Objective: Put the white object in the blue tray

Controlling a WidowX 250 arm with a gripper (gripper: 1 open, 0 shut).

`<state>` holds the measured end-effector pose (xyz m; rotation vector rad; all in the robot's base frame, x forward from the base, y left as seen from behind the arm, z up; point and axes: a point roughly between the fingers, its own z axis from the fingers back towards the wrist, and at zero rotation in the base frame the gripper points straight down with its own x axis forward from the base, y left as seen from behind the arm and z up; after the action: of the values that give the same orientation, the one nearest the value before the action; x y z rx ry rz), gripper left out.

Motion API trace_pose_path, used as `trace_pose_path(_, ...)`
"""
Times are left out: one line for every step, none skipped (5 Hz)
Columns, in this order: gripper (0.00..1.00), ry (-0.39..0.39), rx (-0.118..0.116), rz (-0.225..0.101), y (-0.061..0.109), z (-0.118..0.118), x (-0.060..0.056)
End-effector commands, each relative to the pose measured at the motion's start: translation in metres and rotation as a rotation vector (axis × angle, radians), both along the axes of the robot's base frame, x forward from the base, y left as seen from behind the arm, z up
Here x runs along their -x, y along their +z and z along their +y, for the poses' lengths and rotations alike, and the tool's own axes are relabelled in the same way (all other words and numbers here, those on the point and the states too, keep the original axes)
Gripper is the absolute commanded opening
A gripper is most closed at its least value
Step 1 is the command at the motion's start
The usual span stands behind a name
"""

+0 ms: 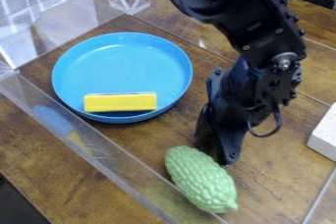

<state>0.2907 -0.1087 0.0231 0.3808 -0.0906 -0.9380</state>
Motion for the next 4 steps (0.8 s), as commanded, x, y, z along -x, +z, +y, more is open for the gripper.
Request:
trace_pose_path(0.00, 0.002, -0.003, -0.024, 0.0134, 0.0053, -0.0026)
trace_pose_path(0.00, -0.008, -0.016, -0.021, 0.0163, 0.0069, -0.0014)
trace_pose_path(0.00, -0.017, -0.026, -0.019, 0.0183, 0.0082, -0.0005)
trace_pose_path(0.00, -0.023, -0.034, -0.017, 0.0200, 0.0095, 0.0003)
